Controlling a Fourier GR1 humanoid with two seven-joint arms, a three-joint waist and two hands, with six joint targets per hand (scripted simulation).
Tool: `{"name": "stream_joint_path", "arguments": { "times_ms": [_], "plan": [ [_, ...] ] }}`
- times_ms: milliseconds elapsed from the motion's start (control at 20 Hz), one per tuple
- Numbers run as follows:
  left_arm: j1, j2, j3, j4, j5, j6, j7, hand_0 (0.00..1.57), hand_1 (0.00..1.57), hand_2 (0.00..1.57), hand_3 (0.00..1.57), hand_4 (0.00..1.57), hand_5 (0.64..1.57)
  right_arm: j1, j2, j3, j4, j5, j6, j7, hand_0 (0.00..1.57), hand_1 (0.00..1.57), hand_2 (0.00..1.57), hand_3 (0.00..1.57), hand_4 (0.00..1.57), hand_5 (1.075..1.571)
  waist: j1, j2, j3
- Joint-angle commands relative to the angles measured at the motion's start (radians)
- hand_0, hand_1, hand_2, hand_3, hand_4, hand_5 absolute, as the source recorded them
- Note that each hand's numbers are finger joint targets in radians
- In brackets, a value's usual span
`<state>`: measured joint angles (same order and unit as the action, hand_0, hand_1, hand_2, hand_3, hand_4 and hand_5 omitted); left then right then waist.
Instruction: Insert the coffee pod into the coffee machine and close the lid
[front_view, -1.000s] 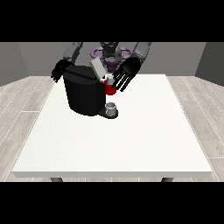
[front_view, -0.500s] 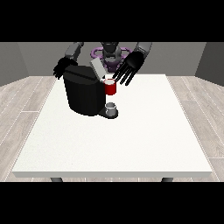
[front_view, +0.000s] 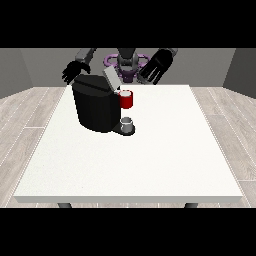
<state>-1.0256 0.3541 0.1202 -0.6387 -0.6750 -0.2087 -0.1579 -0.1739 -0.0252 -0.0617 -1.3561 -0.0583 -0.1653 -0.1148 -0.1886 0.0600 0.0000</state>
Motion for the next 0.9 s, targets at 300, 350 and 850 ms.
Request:
{"name": "stream_joint_path", "arguments": {
  "times_ms": [300,350,850],
  "plan": [
    [0.184,-0.154,0.227,-0.006,0.299,-0.027,-0.065,0.00,0.00,0.00,0.00,0.00,1.571,0.041,-0.113,-0.017,-0.064,-0.027,0.098,0.079,0.00,0.00,0.00,0.00,0.35,1.571,0.116,-0.211,-0.0014],
    [0.242,-0.199,0.200,-0.014,0.289,-0.020,-0.097,0.00,0.00,0.00,0.00,0.00,1.571,0.037,-0.116,-0.042,-0.047,-0.056,0.123,0.021,0.00,0.00,0.00,0.00,0.37,1.571,0.162,-0.208,-0.0003],
    [0.395,-0.287,0.226,-0.080,0.406,-0.078,-0.055,0.00,0.00,0.00,0.00,0.00,1.571,0.003,-0.172,-0.010,-0.098,-0.056,0.198,0.123,0.00,0.00,0.00,0.00,0.00,1.571,0.285,-0.309,0.0004]
  ]
}}
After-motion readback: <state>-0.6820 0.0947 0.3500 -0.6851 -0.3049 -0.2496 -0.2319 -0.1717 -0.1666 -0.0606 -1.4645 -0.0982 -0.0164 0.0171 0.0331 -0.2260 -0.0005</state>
